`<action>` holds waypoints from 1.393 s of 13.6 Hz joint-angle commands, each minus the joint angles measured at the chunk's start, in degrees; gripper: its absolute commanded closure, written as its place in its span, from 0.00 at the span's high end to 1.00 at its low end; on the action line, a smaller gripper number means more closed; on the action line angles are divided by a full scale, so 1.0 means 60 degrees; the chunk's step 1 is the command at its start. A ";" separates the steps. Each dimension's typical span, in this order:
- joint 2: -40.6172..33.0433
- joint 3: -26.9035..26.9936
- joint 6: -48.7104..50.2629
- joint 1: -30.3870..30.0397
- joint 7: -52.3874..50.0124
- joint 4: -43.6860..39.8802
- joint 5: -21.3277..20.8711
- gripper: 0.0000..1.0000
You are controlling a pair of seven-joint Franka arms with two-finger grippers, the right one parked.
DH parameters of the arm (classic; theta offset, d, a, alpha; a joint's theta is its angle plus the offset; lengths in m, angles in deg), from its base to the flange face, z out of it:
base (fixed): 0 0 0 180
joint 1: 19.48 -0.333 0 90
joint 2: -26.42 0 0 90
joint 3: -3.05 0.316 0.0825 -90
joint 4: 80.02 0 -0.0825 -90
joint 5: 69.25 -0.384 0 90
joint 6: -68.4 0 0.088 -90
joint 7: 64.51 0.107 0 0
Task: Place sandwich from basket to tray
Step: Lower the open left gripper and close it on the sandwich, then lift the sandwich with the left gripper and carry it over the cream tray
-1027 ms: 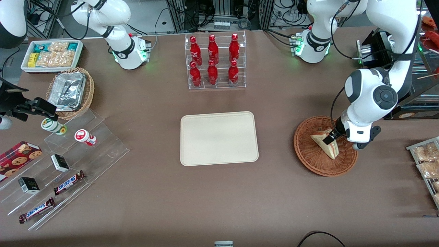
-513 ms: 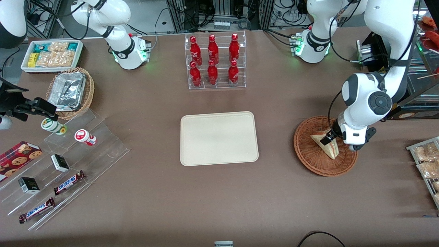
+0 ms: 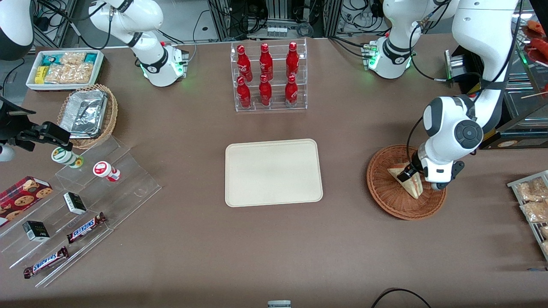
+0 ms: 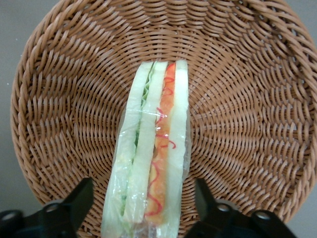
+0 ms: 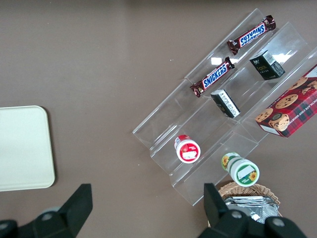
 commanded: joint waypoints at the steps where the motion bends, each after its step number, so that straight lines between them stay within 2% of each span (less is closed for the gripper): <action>1: -0.0151 -0.0017 0.0258 0.0045 -0.0199 0.0063 0.0084 0.00; 4: -0.0473 -0.0061 0.0756 0.0089 -0.0053 -0.0127 0.0026 0.00; 8: -0.0533 -0.0265 0.2570 0.0089 0.0634 -0.1385 -0.0018 0.00; 12: -0.0518 -0.1127 0.3248 0.0089 0.1774 -0.2119 -0.0018 0.00; 16: -0.0211 -0.2284 0.3175 0.0176 0.1939 -0.2529 -0.0091 0.00; 19: 0.0329 -0.2390 0.3203 0.1155 0.1954 -0.2982 -0.0867 0.00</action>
